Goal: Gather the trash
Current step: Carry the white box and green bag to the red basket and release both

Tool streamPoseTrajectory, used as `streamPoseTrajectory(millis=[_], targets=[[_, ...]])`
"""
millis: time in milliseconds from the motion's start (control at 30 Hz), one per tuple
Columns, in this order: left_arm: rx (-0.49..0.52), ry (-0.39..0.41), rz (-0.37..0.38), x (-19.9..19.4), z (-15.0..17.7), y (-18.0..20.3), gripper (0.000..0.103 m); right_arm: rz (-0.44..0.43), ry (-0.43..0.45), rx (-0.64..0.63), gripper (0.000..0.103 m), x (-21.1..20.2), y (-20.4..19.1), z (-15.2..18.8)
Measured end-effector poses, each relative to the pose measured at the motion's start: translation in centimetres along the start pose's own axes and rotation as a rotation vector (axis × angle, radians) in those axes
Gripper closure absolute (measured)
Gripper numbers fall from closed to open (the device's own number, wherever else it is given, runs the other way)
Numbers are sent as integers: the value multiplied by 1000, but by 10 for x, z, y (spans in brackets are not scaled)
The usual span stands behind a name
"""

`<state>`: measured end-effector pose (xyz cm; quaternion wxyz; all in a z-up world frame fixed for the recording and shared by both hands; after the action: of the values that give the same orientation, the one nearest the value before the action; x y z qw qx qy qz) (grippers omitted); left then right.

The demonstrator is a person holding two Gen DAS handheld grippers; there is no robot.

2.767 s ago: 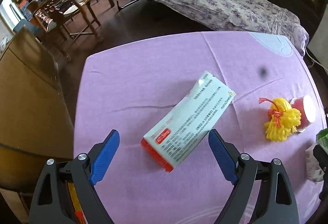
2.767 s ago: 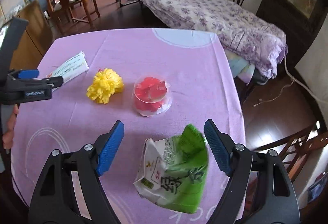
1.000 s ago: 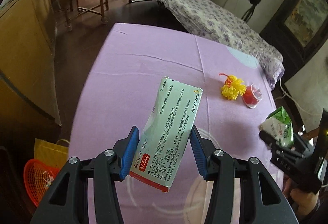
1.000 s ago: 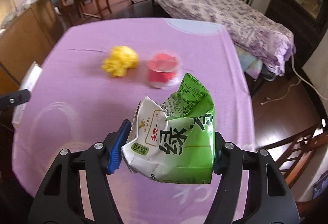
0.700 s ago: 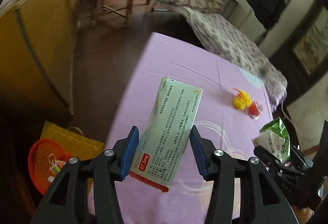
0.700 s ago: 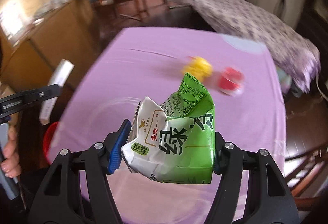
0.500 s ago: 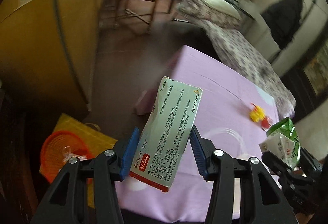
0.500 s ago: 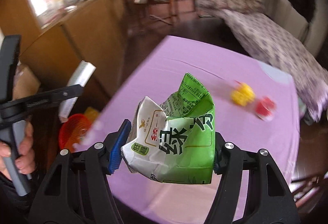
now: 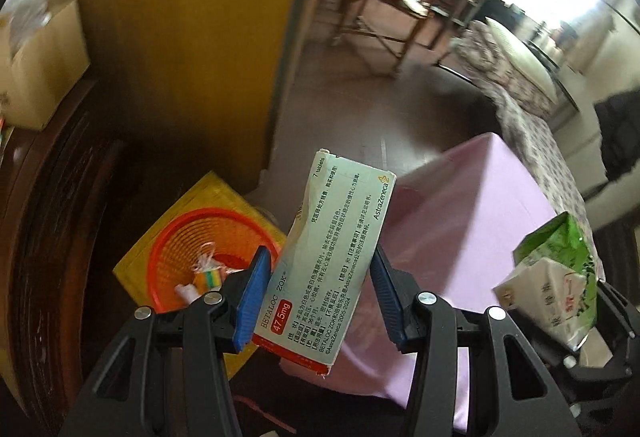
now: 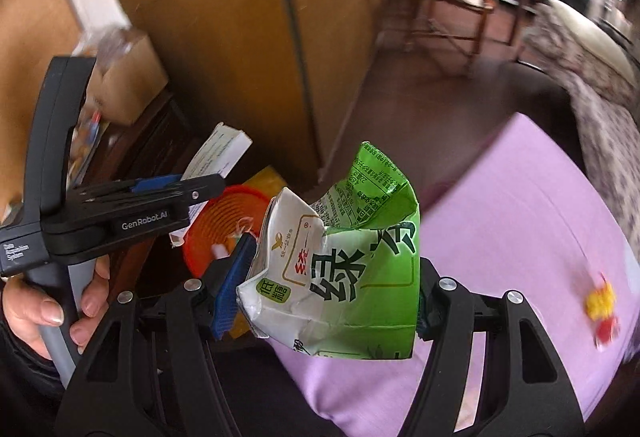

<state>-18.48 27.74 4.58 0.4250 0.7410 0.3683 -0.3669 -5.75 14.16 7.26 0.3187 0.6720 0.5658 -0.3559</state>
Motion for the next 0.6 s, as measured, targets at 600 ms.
streamPoseTrajectory(millis=[600], targets=[[-263,-107,-81,50,-34,-102,52,-210,-190,-210,39,122,-78,-43]])
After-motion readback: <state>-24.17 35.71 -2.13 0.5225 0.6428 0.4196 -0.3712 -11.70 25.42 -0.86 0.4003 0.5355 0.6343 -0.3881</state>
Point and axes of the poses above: each gripper's, at about its wrist camera, not at the fingertips, and x roughly the way its jaws point, y to its right, z to its underside, the point moved 1 cm from there along x, roughly the way its jaws point, and after that the axes turned 13 degrees about -x, right-handed, at the moved point
